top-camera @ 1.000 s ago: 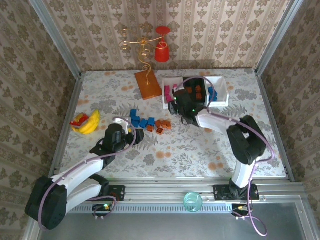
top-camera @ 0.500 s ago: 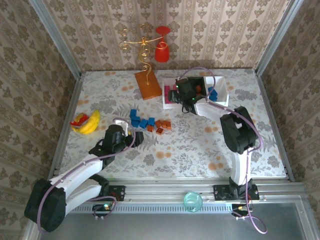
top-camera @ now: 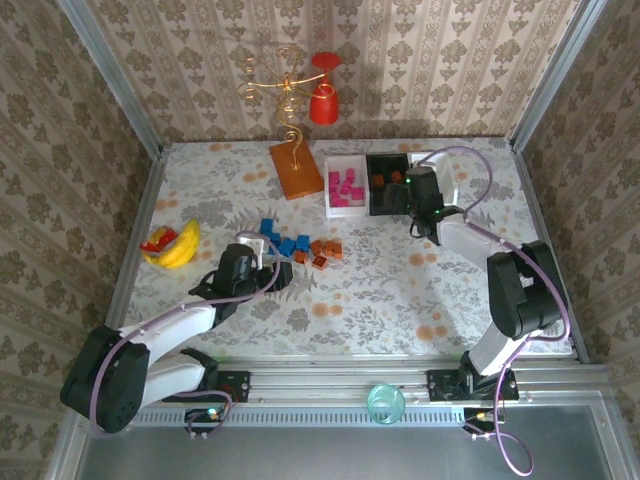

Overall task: Sort the legos into containers by color
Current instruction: Touch the container at the top-center of the table.

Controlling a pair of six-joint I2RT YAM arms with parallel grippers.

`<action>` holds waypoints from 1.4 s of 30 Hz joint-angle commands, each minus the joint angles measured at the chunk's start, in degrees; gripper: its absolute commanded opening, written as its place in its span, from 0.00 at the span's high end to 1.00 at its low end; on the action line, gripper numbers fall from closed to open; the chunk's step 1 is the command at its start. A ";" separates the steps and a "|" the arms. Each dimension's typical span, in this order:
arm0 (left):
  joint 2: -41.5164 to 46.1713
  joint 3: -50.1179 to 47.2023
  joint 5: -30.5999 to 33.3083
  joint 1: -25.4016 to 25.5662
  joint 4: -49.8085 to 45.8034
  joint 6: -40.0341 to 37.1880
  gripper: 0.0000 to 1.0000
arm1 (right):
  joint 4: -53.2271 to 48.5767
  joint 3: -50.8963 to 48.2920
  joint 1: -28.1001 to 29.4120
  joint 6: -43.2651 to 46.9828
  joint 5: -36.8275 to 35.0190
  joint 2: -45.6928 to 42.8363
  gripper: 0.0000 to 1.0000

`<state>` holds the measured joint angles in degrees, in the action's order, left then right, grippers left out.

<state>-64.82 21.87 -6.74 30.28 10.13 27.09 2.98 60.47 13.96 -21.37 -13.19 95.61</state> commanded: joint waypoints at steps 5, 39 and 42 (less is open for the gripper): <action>5.59 -0.06 0.42 -0.22 -2.00 1.30 0.25 | -7.00 11.25 -6.66 -0.24 1.41 9.60 0.20; -16.09 12.59 2.70 -8.78 -3.70 -0.76 0.24 | -6.81 1.85 -7.54 -1.89 22.77 -2.88 0.29; -18.26 14.12 4.46 -9.35 -6.01 -2.22 0.26 | -7.03 0.51 -7.54 -1.62 22.86 -4.63 0.28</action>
<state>-81.87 33.89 -3.44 21.69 6.35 26.94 -4.43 62.65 6.22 -22.87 10.74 92.51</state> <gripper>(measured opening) 0.740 0.717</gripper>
